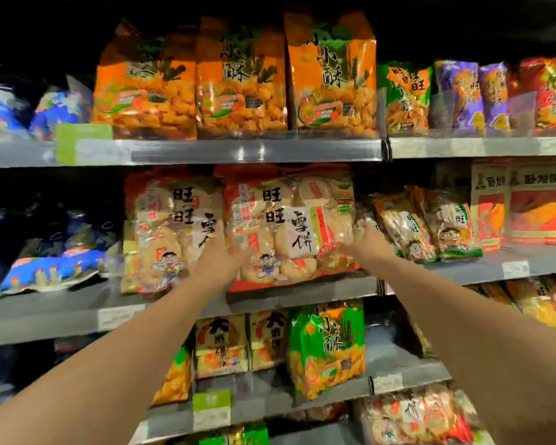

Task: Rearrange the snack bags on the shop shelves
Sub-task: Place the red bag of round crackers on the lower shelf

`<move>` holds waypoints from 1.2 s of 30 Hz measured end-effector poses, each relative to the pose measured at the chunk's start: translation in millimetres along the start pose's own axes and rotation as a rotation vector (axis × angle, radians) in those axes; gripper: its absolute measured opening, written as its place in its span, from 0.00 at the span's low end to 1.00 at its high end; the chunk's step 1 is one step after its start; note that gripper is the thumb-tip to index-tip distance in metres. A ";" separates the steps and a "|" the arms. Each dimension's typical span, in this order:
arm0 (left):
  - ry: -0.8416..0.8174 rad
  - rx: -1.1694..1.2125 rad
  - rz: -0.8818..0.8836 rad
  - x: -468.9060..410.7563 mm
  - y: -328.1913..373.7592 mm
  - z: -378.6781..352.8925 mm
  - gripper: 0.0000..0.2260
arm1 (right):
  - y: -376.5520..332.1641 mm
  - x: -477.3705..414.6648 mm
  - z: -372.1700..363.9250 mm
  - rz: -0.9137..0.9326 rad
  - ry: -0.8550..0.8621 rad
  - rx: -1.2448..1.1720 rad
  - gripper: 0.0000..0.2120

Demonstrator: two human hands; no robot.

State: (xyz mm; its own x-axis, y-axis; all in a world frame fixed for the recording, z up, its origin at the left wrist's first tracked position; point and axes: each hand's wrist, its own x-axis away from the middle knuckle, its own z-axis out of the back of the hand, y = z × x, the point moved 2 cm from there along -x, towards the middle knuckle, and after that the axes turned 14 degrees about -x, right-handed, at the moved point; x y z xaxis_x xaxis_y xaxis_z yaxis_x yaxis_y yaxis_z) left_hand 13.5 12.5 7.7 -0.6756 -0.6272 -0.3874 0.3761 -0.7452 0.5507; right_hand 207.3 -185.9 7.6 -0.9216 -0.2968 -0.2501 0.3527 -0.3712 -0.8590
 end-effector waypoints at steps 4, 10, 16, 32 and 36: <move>0.033 -0.050 0.002 -43.8 -7.4 -28.5 0.43 | 7.0 -29.3 -15.1 -0.056 -0.048 -0.010 0.45; 0.118 -0.101 0.097 -71.0 -4.0 -48.5 0.48 | 3.2 -53.9 -31.2 -0.087 -0.060 -0.113 0.50; 0.164 0.032 0.162 -61.2 17.3 -47.1 0.49 | -2.5 -62.1 -22.5 -0.190 -0.118 -0.386 0.43; 0.139 0.109 0.172 -1.6 -8.9 -29.4 0.46 | 21.0 -49.2 -9.6 -0.088 -0.429 -0.616 0.48; 0.112 0.142 0.128 8.2 -12.2 -32.0 0.45 | 9.2 -29.8 0.1 -0.025 -0.477 -0.782 0.16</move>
State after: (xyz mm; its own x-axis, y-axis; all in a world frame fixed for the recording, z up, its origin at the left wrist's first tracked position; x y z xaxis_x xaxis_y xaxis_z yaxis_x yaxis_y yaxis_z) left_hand 23.7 9.2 -25.8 -0.5501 -0.7421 -0.3830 0.3561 -0.6233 0.6963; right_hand 238.0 -180.6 7.2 -0.7014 -0.6931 -0.1660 -0.0370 0.2680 -0.9627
